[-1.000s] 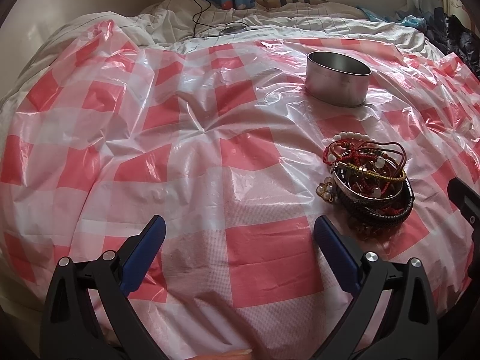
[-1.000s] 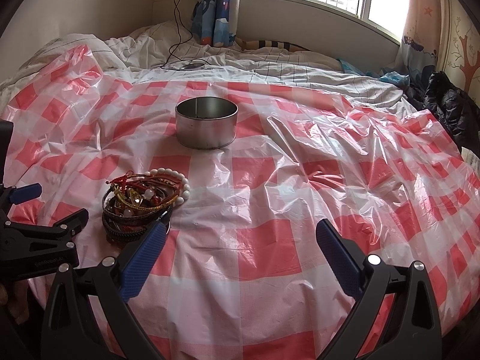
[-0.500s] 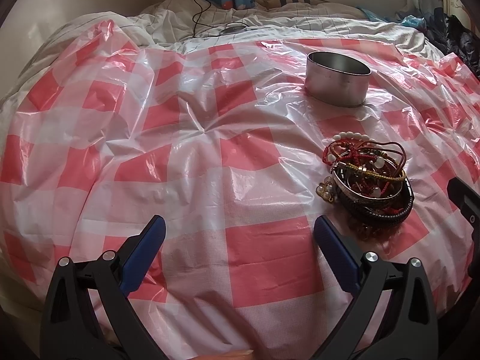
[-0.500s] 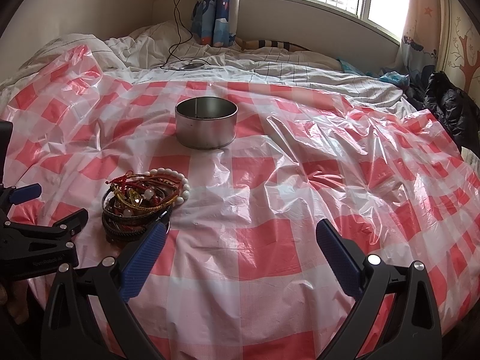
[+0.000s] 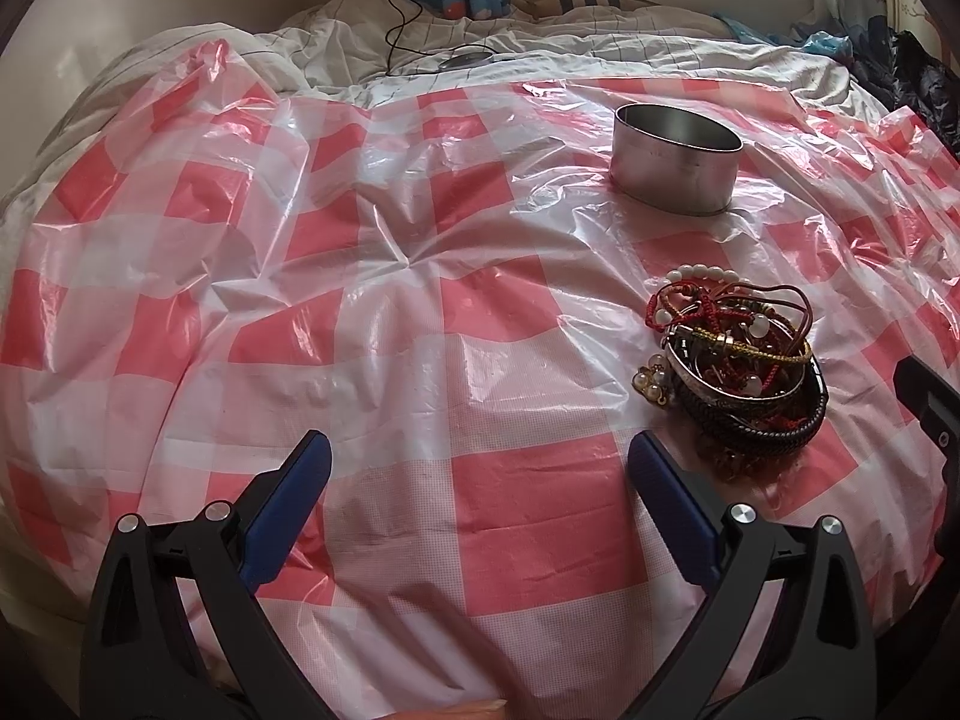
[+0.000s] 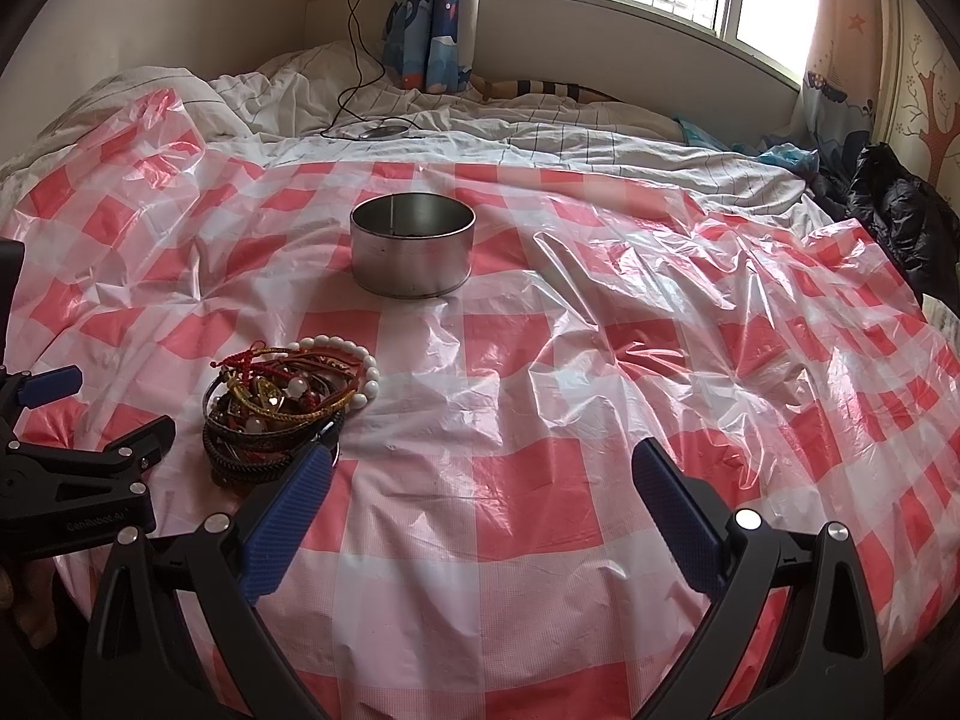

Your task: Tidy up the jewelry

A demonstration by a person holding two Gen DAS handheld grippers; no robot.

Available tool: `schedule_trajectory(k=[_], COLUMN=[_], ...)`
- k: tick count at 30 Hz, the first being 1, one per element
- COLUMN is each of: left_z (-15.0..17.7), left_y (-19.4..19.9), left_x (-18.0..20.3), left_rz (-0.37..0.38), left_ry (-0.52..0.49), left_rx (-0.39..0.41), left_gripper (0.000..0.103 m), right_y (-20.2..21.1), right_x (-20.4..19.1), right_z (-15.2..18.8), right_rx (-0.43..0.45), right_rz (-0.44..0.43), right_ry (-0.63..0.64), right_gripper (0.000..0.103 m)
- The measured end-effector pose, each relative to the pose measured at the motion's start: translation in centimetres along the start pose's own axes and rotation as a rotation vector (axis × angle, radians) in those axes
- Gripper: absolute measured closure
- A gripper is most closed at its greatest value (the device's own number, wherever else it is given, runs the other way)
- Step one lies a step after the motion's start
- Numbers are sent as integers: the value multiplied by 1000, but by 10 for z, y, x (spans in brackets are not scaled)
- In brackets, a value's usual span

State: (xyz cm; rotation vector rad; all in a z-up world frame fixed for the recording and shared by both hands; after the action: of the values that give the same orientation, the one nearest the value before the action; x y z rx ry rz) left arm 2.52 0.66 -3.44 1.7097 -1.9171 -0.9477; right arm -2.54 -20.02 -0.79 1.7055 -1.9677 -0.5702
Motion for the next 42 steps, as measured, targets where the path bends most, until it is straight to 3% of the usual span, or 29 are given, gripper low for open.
schedule_trajectory(k=[42], left_z=[-2], left_y=[0], left_x=[-2], left_rz=[6], left_ry=[15], left_rx=[-3], left_gripper=[8], right_y=[-2], right_x=[-1], right_z=[1], right_rx=[-3], right_rz=[3], right_ry=[3], right_gripper=[7])
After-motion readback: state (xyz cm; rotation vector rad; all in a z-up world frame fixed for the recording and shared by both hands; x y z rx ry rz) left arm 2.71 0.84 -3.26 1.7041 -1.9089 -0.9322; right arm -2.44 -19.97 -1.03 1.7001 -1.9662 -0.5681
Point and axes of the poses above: each gripper's, at about its wrist camera, not at the fingertips, and y roughly against the way its jaws point, x to its right, z to its underside, the point moved 4 cm from there along -y, roughly the way its jaws point, and after that the axes turned 7 degrees about x, right-handed, at the moved point
